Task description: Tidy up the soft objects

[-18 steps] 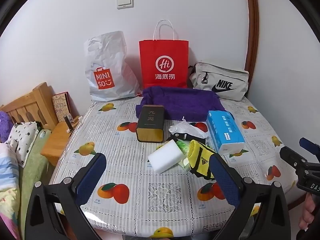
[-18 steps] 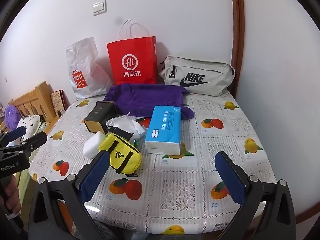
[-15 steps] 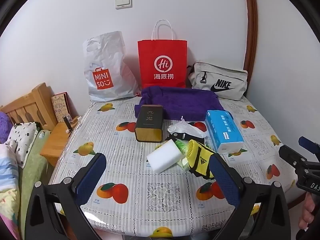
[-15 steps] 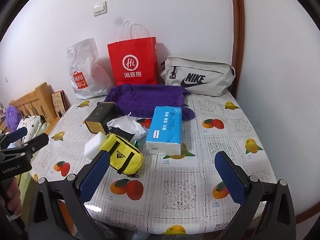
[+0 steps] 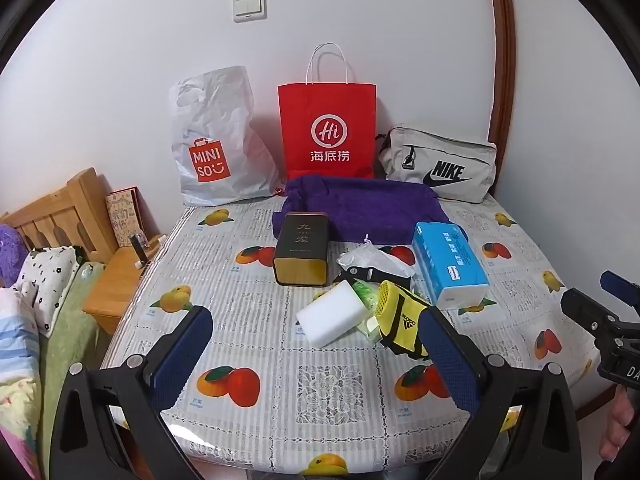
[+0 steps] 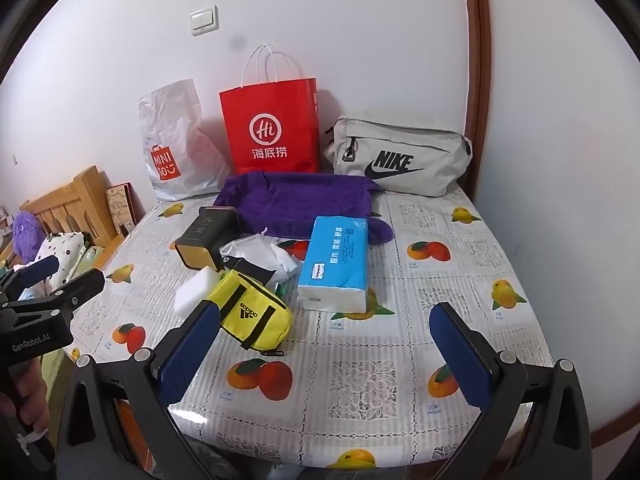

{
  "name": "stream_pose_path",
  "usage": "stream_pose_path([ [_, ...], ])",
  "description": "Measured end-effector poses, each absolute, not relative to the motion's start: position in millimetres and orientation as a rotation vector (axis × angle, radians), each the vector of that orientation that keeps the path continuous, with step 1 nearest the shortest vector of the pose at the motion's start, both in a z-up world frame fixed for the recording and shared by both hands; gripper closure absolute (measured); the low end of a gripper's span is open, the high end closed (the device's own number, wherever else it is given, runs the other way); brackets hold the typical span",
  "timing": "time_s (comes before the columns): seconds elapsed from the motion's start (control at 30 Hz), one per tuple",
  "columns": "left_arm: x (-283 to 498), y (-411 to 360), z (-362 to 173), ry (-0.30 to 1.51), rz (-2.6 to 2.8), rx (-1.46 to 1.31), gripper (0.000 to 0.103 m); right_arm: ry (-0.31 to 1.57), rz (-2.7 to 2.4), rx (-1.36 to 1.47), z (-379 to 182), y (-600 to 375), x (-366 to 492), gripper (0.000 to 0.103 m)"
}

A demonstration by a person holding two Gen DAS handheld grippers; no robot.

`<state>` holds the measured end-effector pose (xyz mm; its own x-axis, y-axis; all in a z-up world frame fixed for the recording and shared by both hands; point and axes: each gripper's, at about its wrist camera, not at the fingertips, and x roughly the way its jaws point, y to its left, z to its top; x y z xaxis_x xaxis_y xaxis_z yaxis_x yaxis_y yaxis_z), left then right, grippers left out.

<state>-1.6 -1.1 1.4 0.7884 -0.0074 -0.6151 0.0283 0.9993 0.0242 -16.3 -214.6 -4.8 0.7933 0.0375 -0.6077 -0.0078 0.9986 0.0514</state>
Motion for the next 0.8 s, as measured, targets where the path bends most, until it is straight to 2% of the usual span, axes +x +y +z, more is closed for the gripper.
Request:
stream_pose_path([
  [0.8,-6.4,-4.2,5.7,0.656,-0.026,0.044,0.0,0.639,0.034,0.053,0.1,-213.5,-23.6,0.0],
])
